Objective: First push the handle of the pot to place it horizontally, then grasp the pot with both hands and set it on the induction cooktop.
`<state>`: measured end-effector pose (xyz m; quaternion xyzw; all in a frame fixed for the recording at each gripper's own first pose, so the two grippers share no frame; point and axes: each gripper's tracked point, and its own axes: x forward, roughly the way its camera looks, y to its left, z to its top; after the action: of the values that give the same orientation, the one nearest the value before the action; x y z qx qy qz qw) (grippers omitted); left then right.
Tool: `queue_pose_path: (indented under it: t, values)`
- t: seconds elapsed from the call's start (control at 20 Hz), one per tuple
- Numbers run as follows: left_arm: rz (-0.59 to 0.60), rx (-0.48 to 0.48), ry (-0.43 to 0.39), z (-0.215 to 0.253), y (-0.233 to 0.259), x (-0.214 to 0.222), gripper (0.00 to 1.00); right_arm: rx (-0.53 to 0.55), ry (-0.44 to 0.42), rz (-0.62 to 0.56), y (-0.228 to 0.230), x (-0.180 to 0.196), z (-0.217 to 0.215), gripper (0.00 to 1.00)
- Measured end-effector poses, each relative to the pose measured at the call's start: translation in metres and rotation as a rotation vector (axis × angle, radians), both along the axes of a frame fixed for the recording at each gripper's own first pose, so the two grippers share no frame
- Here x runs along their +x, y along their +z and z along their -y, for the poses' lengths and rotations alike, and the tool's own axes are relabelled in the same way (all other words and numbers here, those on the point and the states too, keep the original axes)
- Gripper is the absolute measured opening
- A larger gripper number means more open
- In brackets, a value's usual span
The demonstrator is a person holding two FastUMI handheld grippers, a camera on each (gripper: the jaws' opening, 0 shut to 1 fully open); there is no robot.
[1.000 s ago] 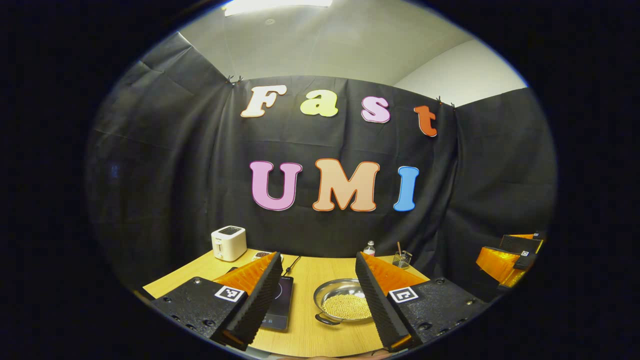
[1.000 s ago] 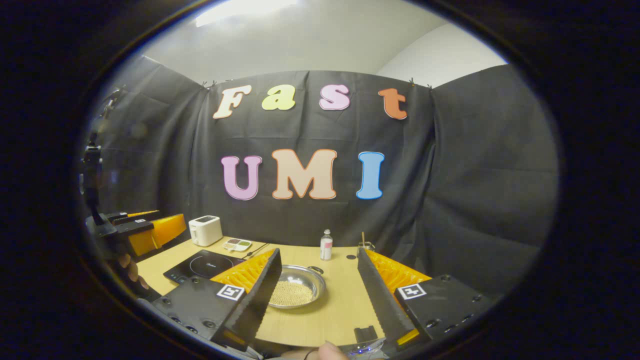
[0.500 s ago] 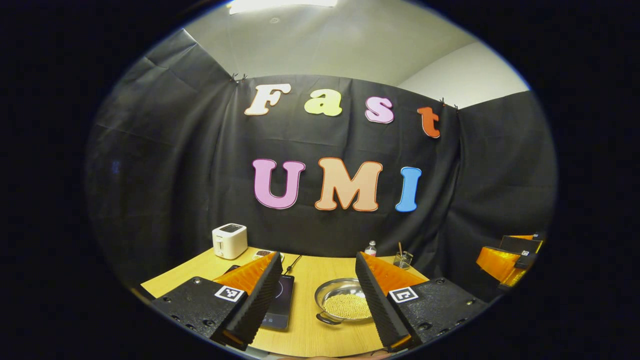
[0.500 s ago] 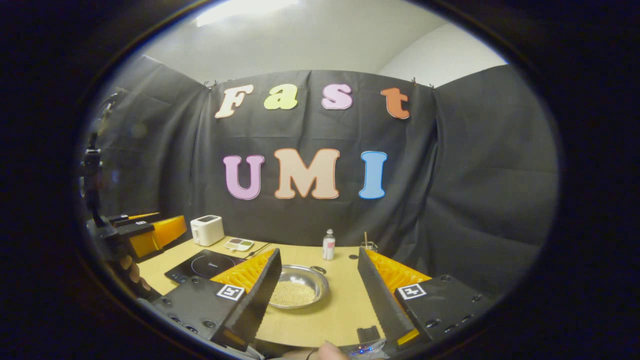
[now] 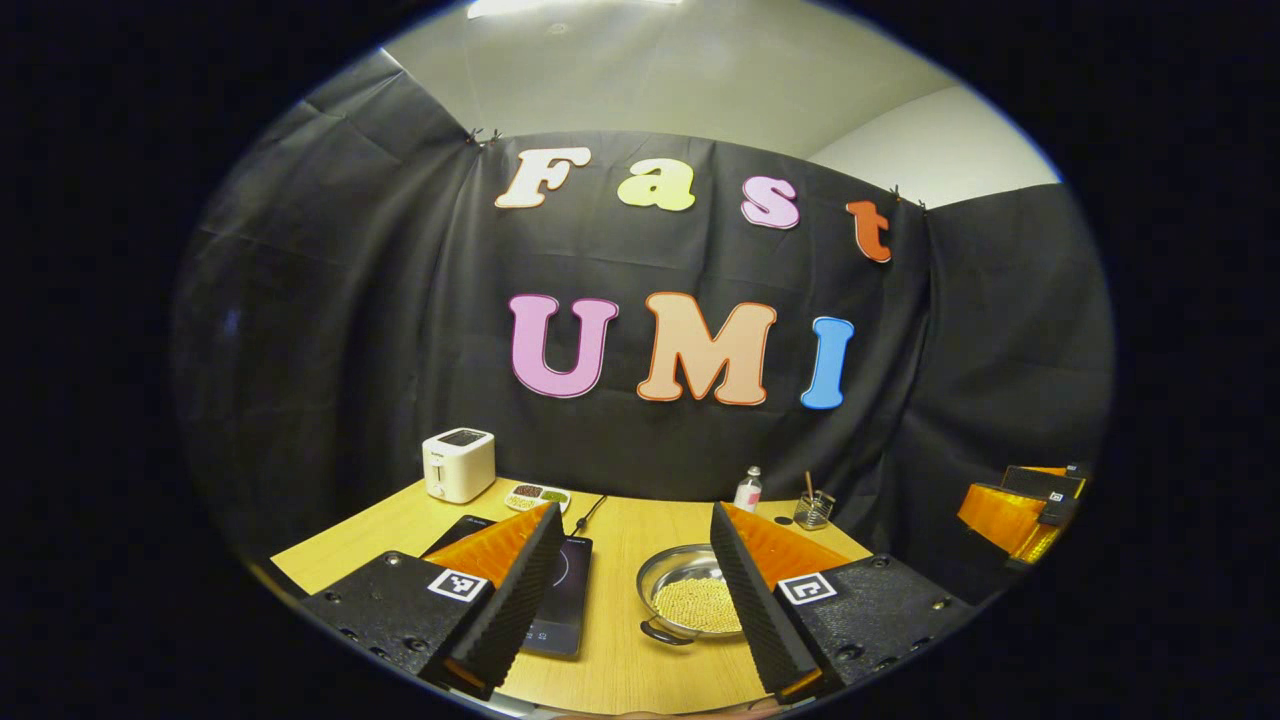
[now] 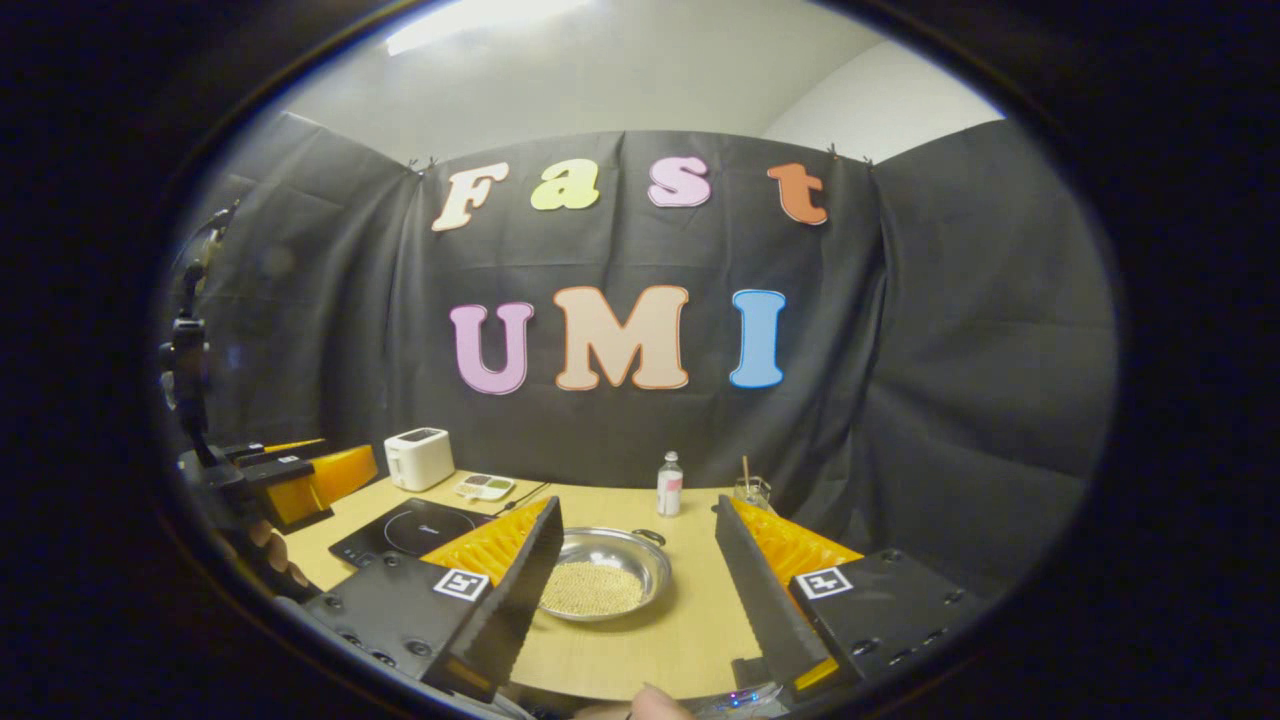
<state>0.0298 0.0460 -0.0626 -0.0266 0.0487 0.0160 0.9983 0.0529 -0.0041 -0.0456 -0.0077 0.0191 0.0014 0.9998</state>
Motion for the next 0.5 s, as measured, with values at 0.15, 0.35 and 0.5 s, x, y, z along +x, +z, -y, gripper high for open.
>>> queue_pose_path:
  t: [0.15,0.35,0.5]
  values:
    - [-0.016,-0.007,-0.006,-0.007,-0.019,0.008,0.90,-0.009,-0.004,0.021,-0.004,0.015,-0.003,0.93]
    - [-0.046,-0.010,-0.017,-0.020,-0.044,0.019,0.91,-0.006,-0.007,0.036,-0.018,0.036,-0.008,0.93]
    - [-0.040,0.001,-0.010,-0.035,-0.056,0.023,0.90,-0.001,-0.013,0.052,-0.028,0.050,-0.012,0.93]
